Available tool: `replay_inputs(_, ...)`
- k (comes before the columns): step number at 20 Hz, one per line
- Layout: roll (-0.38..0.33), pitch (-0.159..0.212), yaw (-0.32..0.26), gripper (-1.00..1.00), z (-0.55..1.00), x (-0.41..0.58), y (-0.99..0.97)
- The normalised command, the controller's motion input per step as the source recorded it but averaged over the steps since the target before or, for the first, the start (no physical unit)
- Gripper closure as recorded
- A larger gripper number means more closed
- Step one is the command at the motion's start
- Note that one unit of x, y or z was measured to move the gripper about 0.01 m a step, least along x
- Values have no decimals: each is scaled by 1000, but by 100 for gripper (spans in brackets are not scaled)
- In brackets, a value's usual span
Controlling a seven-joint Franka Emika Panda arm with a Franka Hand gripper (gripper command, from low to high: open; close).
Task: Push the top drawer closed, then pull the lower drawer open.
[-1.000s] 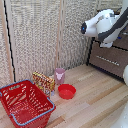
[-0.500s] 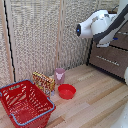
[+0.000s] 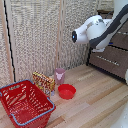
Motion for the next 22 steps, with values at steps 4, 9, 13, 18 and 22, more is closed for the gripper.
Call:
replay_inputs(4, 0, -31, 127, -100, -512, 19, 0)
replay_inputs(9, 0, -14, 143, -100, -496, 14, -59)
replay_inputs(13, -3, 0, 141, -100, -456, 21, -195)
replay_inputs(18, -93, 17, 134, -100, -442, 140, -183)
replay_inputs(22, -131, 25, 124, -100, -362, 139, -213)
